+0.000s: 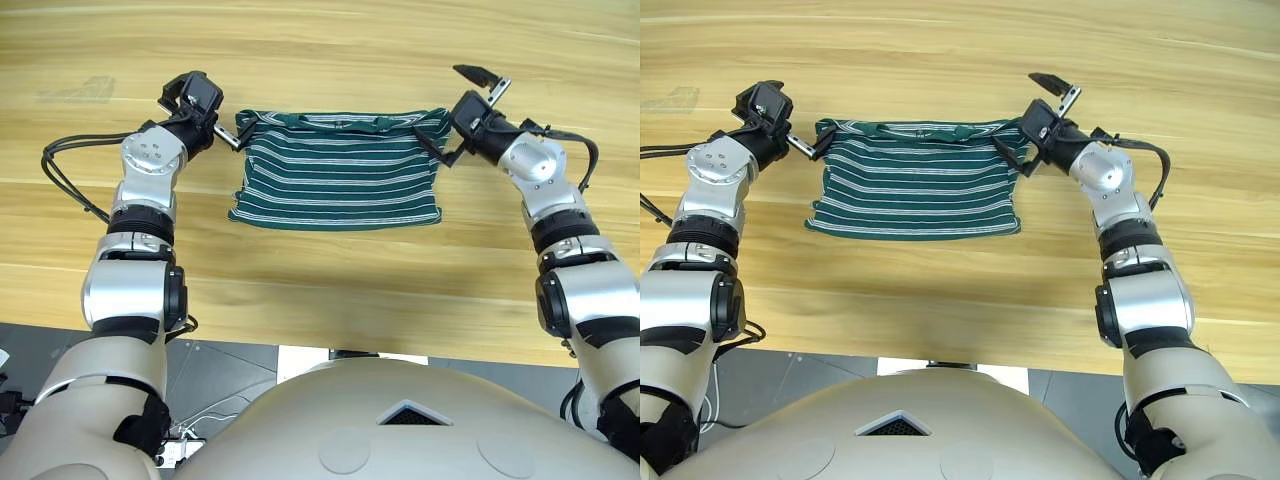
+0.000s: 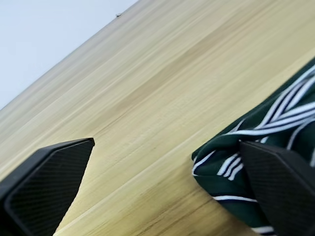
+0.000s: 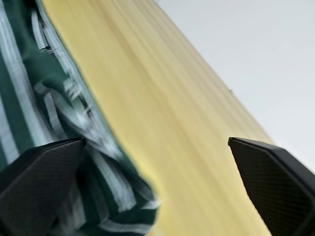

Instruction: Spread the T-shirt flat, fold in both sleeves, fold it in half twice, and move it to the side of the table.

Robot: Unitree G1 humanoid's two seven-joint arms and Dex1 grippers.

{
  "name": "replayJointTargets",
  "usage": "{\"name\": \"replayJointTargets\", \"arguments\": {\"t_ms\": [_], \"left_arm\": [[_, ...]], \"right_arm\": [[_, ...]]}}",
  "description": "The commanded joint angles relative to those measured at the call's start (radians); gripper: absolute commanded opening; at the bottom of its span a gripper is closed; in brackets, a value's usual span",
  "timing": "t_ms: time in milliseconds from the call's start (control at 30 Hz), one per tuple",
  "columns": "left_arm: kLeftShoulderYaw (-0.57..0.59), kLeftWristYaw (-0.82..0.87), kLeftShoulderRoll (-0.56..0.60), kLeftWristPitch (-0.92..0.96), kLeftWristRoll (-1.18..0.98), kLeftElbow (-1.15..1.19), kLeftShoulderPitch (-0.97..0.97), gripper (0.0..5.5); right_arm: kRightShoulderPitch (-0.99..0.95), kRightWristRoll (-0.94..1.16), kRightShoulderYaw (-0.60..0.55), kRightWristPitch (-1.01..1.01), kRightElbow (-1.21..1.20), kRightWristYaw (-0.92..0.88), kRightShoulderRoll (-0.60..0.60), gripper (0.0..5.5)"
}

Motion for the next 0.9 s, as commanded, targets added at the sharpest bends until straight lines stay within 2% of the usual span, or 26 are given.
{"name": "replayJointTargets", "arguments": {"t_ms": [33, 367, 500, 767, 900], "left_arm": [[0.010, 0.058, -0.003, 0.003, 0.015, 0.039, -0.048, 5.38], [0.046, 0.128, -0.027, -0.003, 0.000, 0.068, -0.083, 5.38], [0.105, 0.144, -0.024, -0.028, -0.047, 0.042, -0.074, 5.38], [0.170, 0.124, -0.019, -0.026, -0.109, -0.049, -0.092, 5.38], [0.163, 0.107, -0.032, -0.022, -0.113, -0.125, -0.046, 5.38]], "right_arm": [[-0.104, -0.054, 0.021, 0.069, 0.099, -0.076, 0.012, 5.39], [-0.129, -0.116, 0.052, 0.102, 0.172, -0.162, 0.040, 5.39], [-0.127, -0.132, 0.066, 0.100, 0.176, -0.148, 0.051, 5.39], [-0.174, -0.285, 0.218, 0.183, 0.212, -0.118, 0.112, 5.39], [-0.183, -0.397, 0.323, 0.239, 0.239, -0.174, 0.050, 5.39]]}}
